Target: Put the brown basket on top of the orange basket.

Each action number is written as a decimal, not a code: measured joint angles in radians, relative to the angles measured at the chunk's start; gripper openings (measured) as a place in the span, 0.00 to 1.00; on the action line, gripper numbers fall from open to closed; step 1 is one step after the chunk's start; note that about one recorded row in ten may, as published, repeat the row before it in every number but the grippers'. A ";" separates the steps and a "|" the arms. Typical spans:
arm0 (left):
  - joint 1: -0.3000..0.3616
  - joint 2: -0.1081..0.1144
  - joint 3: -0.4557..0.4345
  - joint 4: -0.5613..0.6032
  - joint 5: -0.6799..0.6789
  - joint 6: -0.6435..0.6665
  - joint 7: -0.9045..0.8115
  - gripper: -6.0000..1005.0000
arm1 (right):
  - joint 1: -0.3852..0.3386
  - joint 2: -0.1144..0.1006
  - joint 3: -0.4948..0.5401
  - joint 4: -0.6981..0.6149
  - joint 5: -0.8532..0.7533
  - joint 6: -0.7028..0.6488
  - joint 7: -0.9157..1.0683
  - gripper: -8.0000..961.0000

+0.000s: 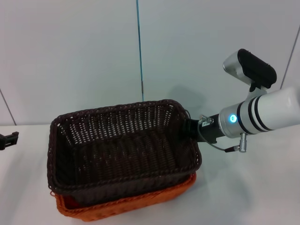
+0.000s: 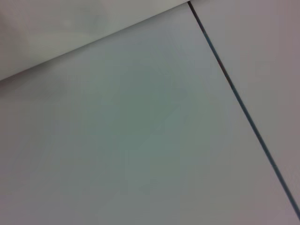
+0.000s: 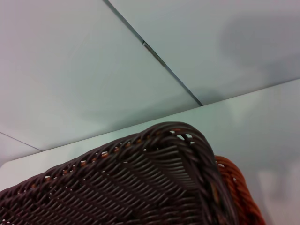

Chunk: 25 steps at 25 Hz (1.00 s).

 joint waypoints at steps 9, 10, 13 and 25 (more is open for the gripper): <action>0.003 0.000 -0.001 -0.001 0.000 -0.001 0.002 0.72 | -0.004 -0.001 -0.002 -0.003 0.024 0.022 -0.032 0.19; 0.003 0.000 -0.001 -0.001 0.000 -0.001 0.002 0.72 | -0.004 -0.001 -0.002 -0.004 0.024 0.024 -0.035 0.19; 0.004 0.000 -0.002 -0.001 0.000 -0.001 0.003 0.72 | -0.004 -0.002 -0.002 -0.007 0.026 0.030 -0.044 0.31; 0.004 0.001 -0.007 -0.009 0.000 -0.002 0.013 0.72 | -0.002 0.000 -0.005 -0.025 0.026 0.064 -0.053 0.54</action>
